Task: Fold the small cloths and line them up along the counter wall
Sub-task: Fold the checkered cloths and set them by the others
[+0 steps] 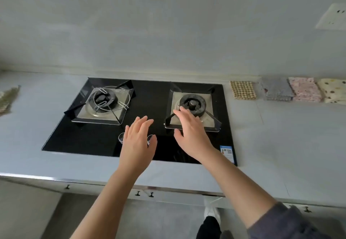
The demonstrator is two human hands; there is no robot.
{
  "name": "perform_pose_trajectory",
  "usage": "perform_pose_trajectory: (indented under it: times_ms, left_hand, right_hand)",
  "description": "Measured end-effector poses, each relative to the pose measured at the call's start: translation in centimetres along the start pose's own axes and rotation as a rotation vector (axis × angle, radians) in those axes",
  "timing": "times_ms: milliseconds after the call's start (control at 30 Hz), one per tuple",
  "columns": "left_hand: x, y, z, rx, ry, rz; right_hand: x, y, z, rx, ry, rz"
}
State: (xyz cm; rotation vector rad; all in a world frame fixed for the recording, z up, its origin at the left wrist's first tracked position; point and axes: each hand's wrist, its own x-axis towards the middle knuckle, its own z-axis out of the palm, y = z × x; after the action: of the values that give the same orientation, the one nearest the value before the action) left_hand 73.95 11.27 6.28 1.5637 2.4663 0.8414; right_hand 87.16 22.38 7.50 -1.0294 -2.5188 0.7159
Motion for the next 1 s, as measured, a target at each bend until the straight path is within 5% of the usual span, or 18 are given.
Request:
perform_pose_trajectory:
  times_ms: [500, 1000]
  left_hand:
    - [3.2, -13.6, -8.0, -0.004, 0.092, 0.046]
    - [6.9, -38.1, -17.4, -0.054, 0.175, -0.337]
  right_hand:
    - [8.0, -11.8, 8.1, -0.022, 0.002, -0.032]
    - [22.6, -27.5, 23.8, -0.084, -0.329, -0.222]
